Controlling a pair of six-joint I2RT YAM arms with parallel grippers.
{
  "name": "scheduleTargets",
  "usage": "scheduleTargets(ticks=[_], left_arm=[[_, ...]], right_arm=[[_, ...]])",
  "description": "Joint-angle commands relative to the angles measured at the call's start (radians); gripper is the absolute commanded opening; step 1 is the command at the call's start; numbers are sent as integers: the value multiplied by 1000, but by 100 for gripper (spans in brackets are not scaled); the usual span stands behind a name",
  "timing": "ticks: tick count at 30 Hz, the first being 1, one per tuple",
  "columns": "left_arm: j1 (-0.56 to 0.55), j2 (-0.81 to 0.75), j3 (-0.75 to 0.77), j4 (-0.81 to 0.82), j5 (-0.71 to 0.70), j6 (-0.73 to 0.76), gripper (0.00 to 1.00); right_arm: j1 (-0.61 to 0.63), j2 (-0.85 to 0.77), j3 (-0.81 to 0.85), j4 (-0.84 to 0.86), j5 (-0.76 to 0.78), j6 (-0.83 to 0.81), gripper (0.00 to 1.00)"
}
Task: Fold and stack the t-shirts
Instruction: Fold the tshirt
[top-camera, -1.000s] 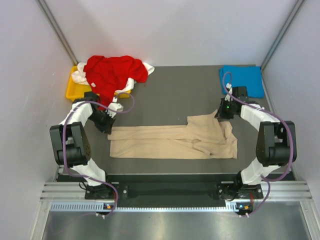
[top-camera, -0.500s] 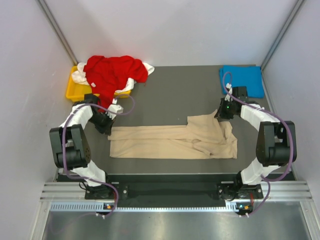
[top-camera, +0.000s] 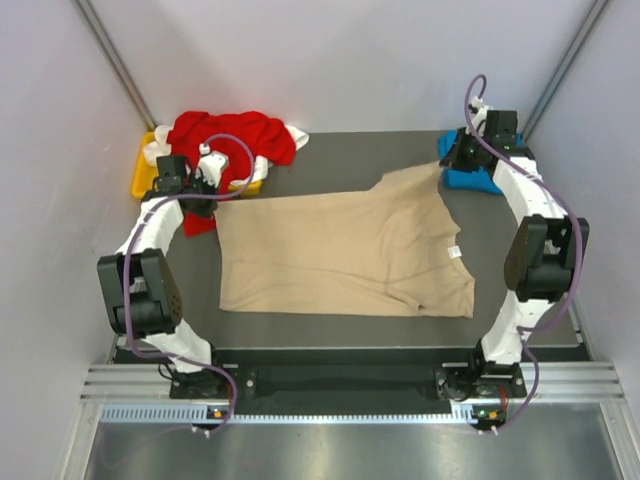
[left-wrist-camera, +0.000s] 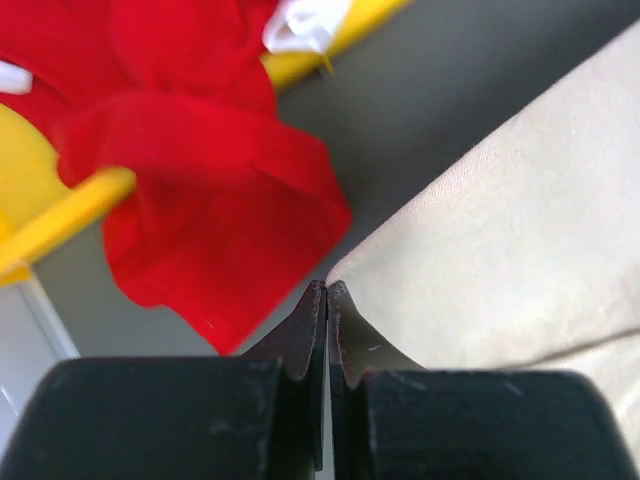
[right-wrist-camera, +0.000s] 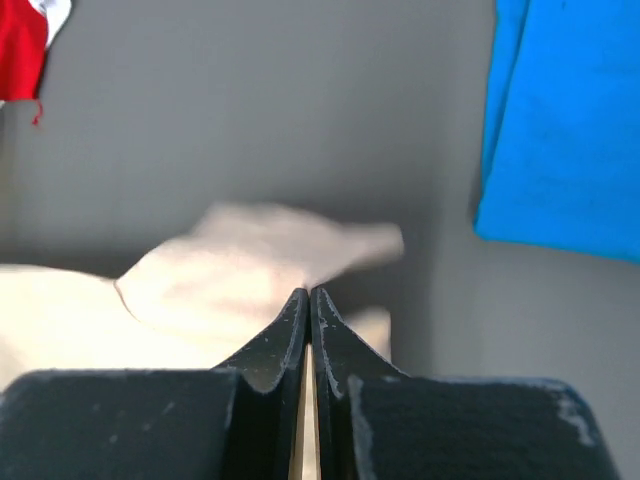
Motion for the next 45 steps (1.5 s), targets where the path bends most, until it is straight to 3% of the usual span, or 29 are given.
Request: scheduleTargets(ticks=[1,8,14,20,29,34,45], left_arm=[[-3,25,29,114,-12,-62,0],[-2,-70,-118,105,41,60,0],[0,-176,-230,29,15,151,0],[0,-216,-318,-10,27,232,0],[0,-195,-356,-17,33,297,0],[0,-222,-393,-44,38,376,0],[3,-193,-396,-30,2,383,0]], right_arm=[[-30,24,64,-28,-48,-44,0],[-36,-129,-117,-95,2,-68,0],[-70,-402,-492,-117,59,-28,0],[-84,-609,-746,-97,64,45,0],[-102,-706,-924,-43,21,160,0],[-120,-723,-972,-28,36,177,0],[-192,-801,-1045,-17,44,208,0]])
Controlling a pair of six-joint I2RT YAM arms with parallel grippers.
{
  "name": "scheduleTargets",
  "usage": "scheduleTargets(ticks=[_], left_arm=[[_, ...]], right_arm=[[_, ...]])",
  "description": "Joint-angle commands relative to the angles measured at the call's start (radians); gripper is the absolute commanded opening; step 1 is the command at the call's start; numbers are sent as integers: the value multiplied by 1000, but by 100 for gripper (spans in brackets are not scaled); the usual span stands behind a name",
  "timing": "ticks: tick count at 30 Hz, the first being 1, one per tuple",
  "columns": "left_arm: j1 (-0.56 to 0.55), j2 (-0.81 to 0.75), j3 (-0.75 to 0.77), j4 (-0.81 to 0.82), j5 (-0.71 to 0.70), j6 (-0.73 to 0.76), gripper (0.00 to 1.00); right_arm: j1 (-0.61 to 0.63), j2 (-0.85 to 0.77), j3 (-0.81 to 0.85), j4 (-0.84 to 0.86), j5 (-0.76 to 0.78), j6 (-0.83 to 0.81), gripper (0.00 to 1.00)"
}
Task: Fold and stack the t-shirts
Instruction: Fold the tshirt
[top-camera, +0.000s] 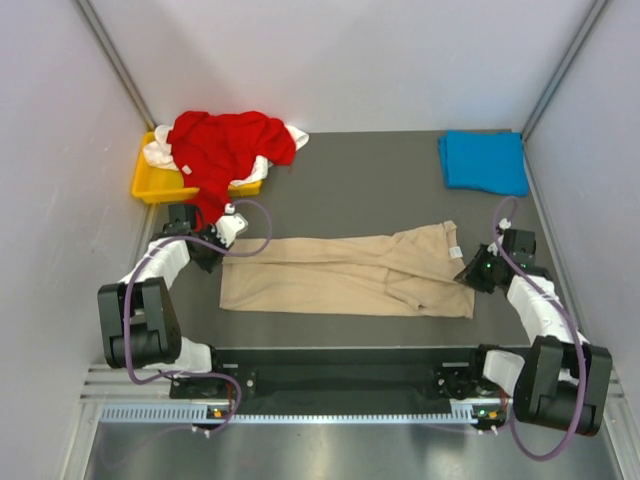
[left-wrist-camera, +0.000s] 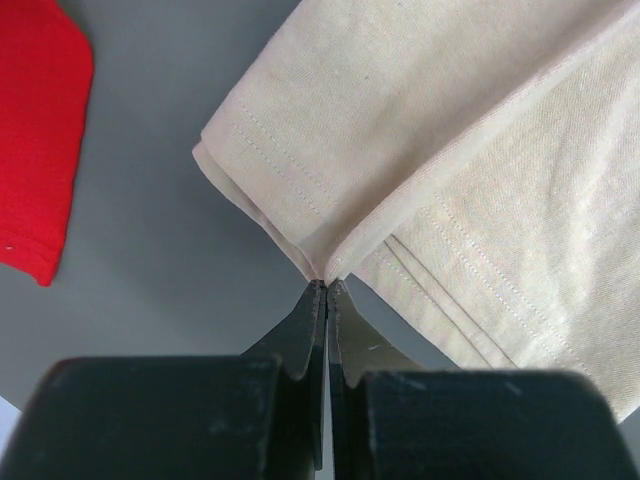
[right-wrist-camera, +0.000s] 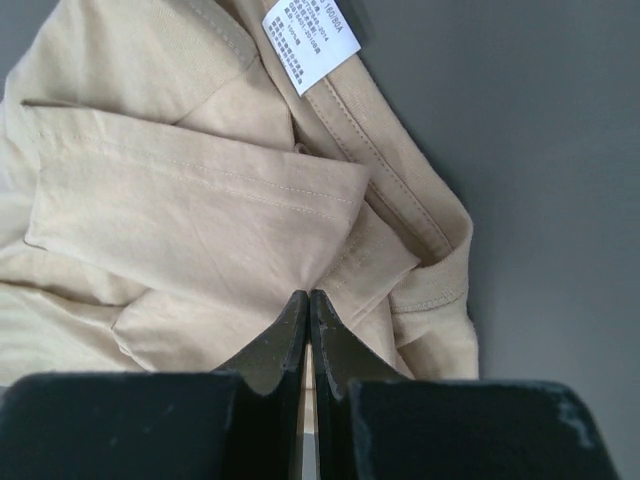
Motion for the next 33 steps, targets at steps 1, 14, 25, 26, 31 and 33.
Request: scheduleTargets(ticks=[1,14,25,26,31,33], left_arm=[[1,-7,7,2,1,31,0],[20,-96,119,-449,149,285,31],[15,66,221,12,17,-337,55],[15,85,223,24,6,-347,56],[-9,174,214,107,-42,-385,57],[-26,212,222,124,-44,-388,58]], right_arm=[[-24,-61,-12,13,5,19,0],[47,-238,99,10,160,-8,40],[265,177,422,41,274,-96,47],[253,202,428,61,262,-86,47],[214,389,457,171,185,-60,48],[170,475,466,212,164,-48,47]])
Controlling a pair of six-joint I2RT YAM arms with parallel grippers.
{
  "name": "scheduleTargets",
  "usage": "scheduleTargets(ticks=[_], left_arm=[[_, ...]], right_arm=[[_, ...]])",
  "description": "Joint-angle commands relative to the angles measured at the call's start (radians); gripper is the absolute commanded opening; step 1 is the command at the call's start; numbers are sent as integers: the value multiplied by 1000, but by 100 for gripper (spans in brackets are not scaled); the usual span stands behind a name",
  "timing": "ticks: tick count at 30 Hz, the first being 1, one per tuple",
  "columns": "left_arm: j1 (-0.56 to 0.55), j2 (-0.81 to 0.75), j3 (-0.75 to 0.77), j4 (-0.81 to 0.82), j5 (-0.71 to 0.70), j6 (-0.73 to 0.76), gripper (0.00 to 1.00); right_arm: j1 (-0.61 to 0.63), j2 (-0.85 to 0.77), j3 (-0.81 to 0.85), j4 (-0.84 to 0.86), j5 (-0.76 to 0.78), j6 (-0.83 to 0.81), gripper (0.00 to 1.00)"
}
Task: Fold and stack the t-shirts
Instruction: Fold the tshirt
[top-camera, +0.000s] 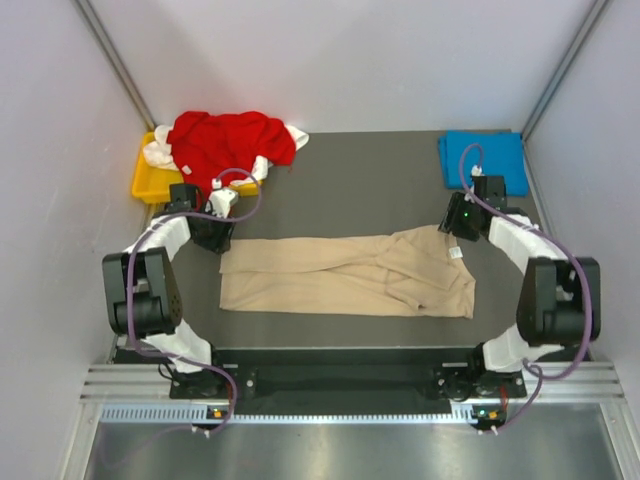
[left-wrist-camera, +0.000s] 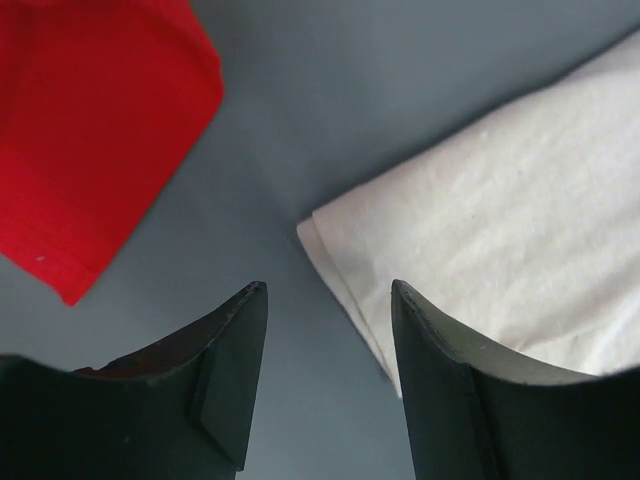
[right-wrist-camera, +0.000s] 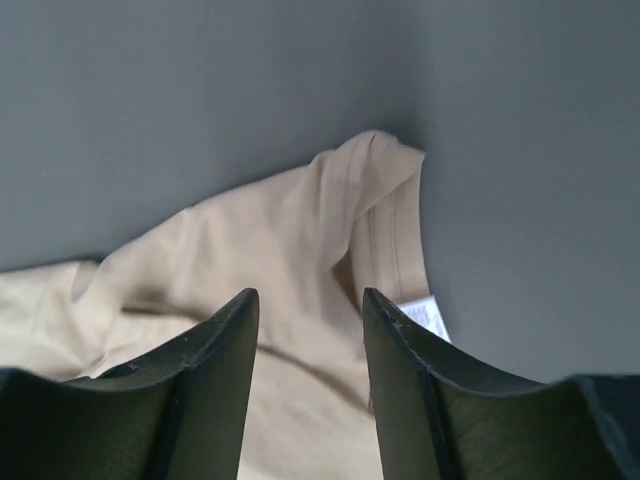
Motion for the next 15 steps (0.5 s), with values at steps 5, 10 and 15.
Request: scheduleTargets(ticks=[5,10,15], left_arm=[[-56,90,48,99,-2,-67,59],[-67,130,45,96,6,-68,29],[-65,143,37,52,-58,-60,0]], right_arm=[[-86,197,73,190,-112,58,20],[-158,246,18,270,-153,102,0],[-193,205,-36,322,-152,101,0]])
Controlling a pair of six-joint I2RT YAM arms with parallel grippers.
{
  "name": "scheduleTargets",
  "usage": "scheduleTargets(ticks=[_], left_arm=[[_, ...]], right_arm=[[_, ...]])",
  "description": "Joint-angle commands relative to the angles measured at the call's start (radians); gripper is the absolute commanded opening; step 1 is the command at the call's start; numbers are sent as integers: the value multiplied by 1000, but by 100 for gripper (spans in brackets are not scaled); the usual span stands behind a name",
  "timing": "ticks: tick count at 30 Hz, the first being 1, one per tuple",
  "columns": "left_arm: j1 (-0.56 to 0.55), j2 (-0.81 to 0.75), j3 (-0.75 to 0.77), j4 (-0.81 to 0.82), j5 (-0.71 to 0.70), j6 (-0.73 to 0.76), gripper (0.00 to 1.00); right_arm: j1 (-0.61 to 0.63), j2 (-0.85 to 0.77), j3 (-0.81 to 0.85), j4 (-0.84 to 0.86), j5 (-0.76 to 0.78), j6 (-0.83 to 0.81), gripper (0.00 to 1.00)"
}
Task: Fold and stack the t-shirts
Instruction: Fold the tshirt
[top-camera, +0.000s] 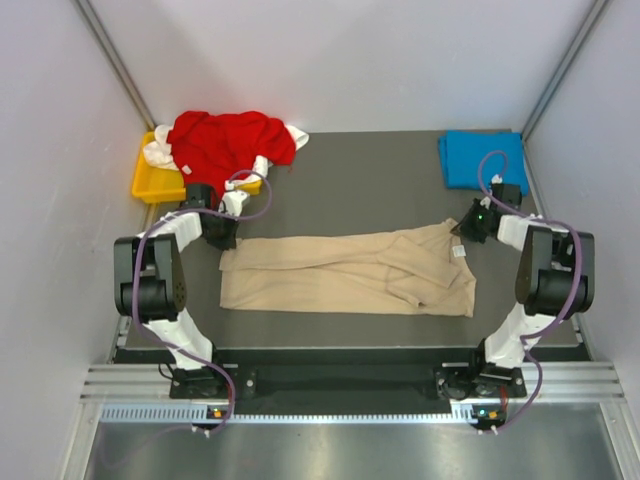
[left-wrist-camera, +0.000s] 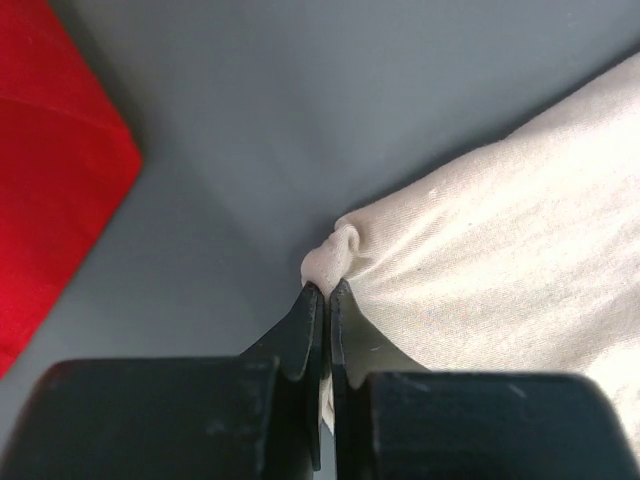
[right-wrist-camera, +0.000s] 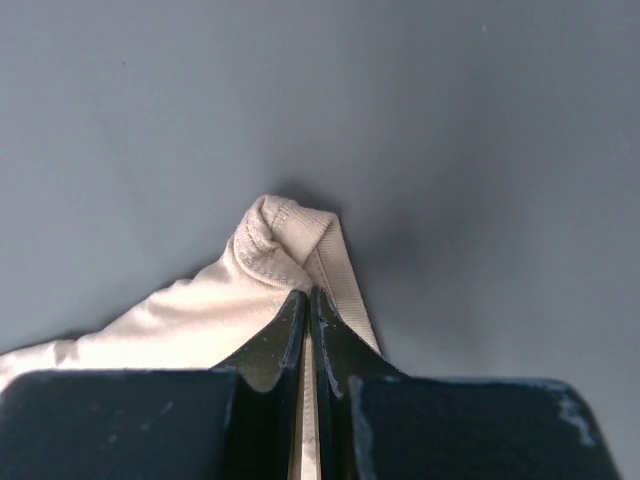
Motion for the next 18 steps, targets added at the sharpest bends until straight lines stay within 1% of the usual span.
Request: scheduleTargets(ticks=[1,3,5,6,8,9,11,12,13,14,16,17,18], left_arm=[[3,23,2,5,-103,6,0],[4,9,-29,14,-137,17,0],[4,-20,-43,-23,-88,41,0],[4,-35,-49,-44,-56,69,0],[3,-79,-51,-99,10,86,9],[1,-95,-43,-115,22,92,21],[4,-130,-29,-133,30,83,30],[4,-139,-5,-141,30,67,36],[6,-152,9,-149,30,60,36],[8,-153,26,-164,33,51,38],[11,-159,66,-173,42,38,39],[8,-161,73,-157,43,32,40],[9,-158,84,-144,43,12,41]], right_arm=[[-24,-47,-23,84,22,-2,0],[-32,-47,-20,82,23,-16,0],[-32,-35,8,50,6,-40,0],[-30,-30,18,35,-3,-50,4],[-30,-42,28,18,-10,-59,11],[-30,-71,23,16,-8,-60,19],[-30,-96,29,-14,-4,-70,26],[-29,-111,35,-27,-2,-76,32],[-27,-120,54,-42,0,-88,34],[-18,-131,61,-68,4,-97,41],[0,-136,91,-91,44,-129,45],[14,-128,100,-112,64,-139,50],[16,-121,115,-116,76,-145,51]])
